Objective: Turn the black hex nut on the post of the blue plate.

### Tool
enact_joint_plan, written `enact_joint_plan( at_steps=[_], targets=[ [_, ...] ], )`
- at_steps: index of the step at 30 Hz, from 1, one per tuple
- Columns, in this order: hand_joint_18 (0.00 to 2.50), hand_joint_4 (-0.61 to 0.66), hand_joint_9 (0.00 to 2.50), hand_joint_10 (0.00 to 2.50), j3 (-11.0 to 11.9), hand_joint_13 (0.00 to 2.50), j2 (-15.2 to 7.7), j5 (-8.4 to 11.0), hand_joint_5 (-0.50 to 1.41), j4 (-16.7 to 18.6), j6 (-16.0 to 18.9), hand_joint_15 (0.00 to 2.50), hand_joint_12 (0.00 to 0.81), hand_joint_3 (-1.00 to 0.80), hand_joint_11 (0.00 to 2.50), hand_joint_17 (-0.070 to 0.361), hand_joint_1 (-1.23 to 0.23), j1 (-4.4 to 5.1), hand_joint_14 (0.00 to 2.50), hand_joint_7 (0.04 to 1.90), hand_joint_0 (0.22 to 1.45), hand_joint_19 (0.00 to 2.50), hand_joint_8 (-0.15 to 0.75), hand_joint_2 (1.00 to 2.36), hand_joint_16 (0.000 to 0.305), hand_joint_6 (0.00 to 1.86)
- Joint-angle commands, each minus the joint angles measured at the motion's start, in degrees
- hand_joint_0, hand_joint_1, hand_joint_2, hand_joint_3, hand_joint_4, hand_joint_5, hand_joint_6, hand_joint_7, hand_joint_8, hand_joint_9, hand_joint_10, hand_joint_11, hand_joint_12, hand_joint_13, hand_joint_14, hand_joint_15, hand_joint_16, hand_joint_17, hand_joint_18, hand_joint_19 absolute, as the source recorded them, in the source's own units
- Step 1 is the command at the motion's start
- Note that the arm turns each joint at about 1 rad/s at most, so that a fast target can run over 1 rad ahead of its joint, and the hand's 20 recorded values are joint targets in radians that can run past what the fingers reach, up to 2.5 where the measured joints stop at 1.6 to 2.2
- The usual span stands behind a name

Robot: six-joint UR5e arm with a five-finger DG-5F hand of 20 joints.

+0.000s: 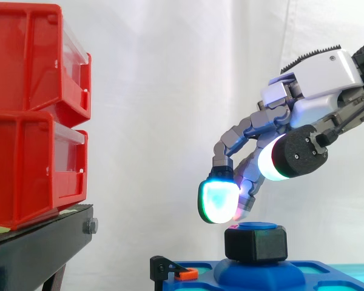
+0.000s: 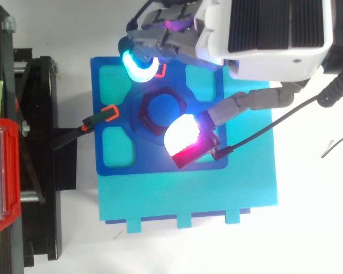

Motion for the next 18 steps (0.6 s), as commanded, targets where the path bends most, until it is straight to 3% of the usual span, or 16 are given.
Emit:
enact_joint_plan(
  at_steps=[1,7,8,13,16,18],
  targets=[
    [0.42,0.36,0.81,0.0,0.04,0.59,0.0,0.06,-0.13,0.88,0.0,0.06,0.414,-0.5,0.08,0.137,-0.43,0.11,0.0,0.89,0.52,0.19,0.357,1.0,0.061,0.5],
    [0.43,0.36,0.82,0.0,0.04,0.59,0.0,0.85,-0.13,2.38,0.18,0.06,0.414,-0.5,0.08,0.137,-0.43,0.55,0.0,0.89,0.52,0.19,0.358,1.0,0.061,0.5],
    [0.43,0.36,0.82,0.0,0.04,0.59,0.0,2.87,-0.13,3.08,0.26,0.06,0.415,-0.5,0.08,0.136,-0.43,1.26,0.0,0.89,0.52,0.19,0.358,1.0,0.06,0.5],
    [0.43,0.36,0.82,0.0,0.04,0.59,-0.09,5.6,-0.13,3.17,0.44,0.06,0.416,-0.5,0.08,0.136,-0.43,2.57,0.0,0.88,0.52,0.19,0.357,1.0,0.061,0.5],
    [0.43,0.36,0.82,0.0,0.04,0.59,-0.79,8.32,-0.13,3.08,0.88,0.06,0.417,-0.5,0.08,0.136,-0.43,4.42,0.0,0.89,0.52,0.19,0.36,1.0,0.061,0.5],
    [0.43,0.36,0.82,0.0,0.04,0.58,-0.88,8.85,-0.13,3.08,1.14,0.06,0.417,-0.5,0.08,0.136,-0.43,4.77,0.0,0.89,0.52,0.19,0.361,1.0,0.06,0.5]
  ],
)
